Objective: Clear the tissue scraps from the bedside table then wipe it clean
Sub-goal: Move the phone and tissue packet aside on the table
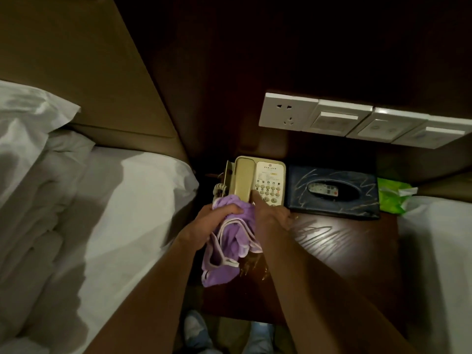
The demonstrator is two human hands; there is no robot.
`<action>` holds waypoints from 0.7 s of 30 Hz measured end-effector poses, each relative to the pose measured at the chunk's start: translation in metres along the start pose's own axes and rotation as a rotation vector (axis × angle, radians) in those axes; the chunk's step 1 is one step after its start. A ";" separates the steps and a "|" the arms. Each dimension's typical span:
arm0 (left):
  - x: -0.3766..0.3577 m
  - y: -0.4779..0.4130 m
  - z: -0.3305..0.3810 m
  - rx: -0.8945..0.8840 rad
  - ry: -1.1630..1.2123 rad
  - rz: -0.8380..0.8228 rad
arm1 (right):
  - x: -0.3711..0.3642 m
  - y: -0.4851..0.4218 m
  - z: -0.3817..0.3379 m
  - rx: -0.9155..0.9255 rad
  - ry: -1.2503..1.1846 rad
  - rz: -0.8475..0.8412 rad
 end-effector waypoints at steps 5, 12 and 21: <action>0.010 0.000 -0.003 0.010 0.025 -0.052 | 0.027 0.062 -0.021 -0.090 0.052 -0.039; 0.034 0.003 -0.002 -0.022 0.025 0.047 | 0.013 0.091 -0.011 -0.180 -0.157 -0.178; 0.050 0.024 0.009 -0.017 -0.096 0.064 | 0.006 0.137 0.008 -0.291 -0.523 -0.273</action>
Point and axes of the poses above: each hand's wrist, its own y-axis away from the middle knuckle, its own x-axis out of the back of the hand, z = x × y, the point moved 7 cm from there along -y, towards the middle knuckle, and after that the axes turned 3 degrees about -y, right-handed, at the moved point
